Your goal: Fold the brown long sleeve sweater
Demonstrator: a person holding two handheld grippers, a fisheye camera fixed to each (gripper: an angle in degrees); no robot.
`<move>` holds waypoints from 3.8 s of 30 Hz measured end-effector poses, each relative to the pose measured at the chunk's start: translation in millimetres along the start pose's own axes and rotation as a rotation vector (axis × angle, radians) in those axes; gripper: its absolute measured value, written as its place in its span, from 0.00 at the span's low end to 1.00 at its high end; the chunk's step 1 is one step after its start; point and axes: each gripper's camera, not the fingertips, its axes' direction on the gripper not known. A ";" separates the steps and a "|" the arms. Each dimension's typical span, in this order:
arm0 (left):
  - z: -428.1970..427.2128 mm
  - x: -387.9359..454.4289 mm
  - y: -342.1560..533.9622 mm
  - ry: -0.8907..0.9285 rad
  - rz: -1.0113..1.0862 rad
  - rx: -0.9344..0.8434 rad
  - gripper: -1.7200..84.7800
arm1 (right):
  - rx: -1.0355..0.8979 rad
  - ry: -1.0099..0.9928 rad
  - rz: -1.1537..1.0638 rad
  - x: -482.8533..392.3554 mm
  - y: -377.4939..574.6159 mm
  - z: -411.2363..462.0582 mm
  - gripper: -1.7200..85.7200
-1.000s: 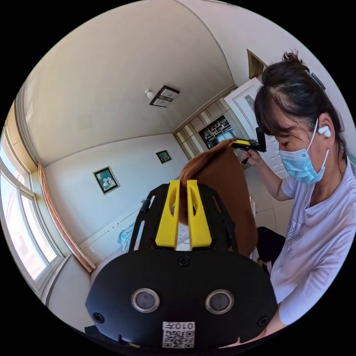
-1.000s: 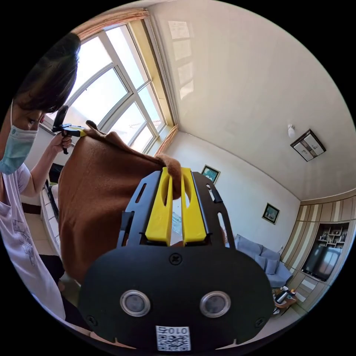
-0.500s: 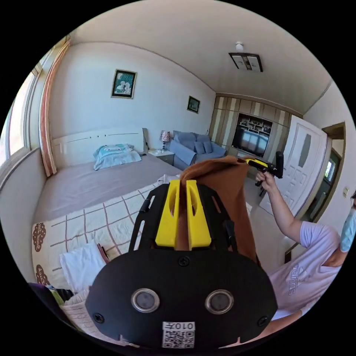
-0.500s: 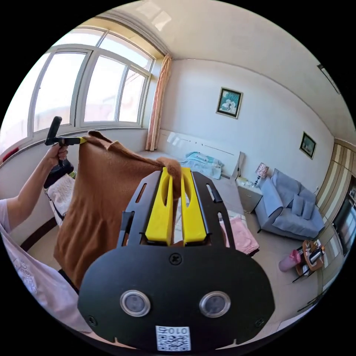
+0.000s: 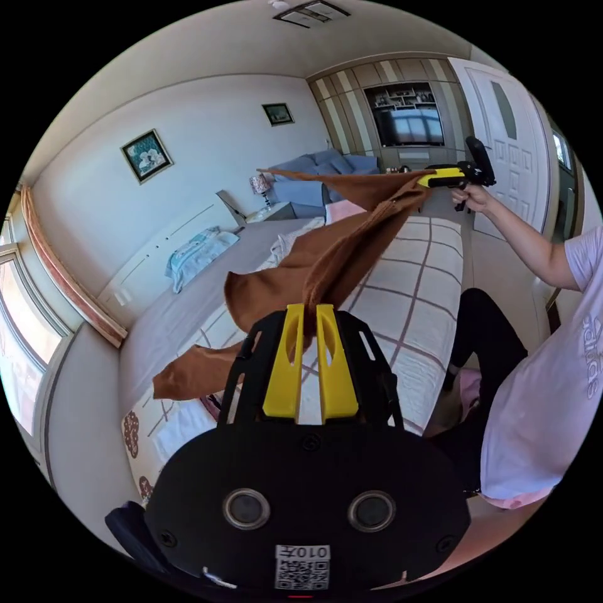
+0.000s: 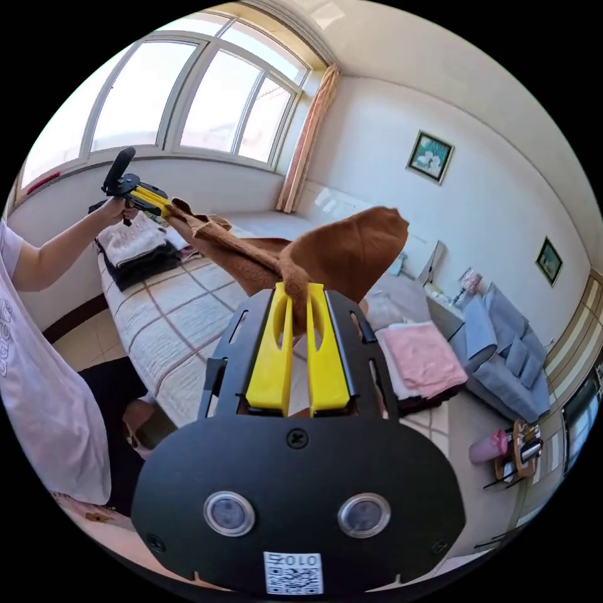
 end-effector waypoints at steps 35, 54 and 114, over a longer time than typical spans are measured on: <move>118.4 156.5 224.4 0.171 -0.040 -0.156 0.06 | -0.150 -0.268 0.348 -29.6 279.1 125.8 0.12; 17.9 146.5 285.1 0.127 -0.268 -0.067 0.04 | -0.303 -0.508 1.094 204.6 241.5 378.0 0.12; 256.6 -185.4 134.4 -0.205 -0.881 -0.502 0.19 | 0.091 0.440 1.099 113.2 490.7 -96.3 0.10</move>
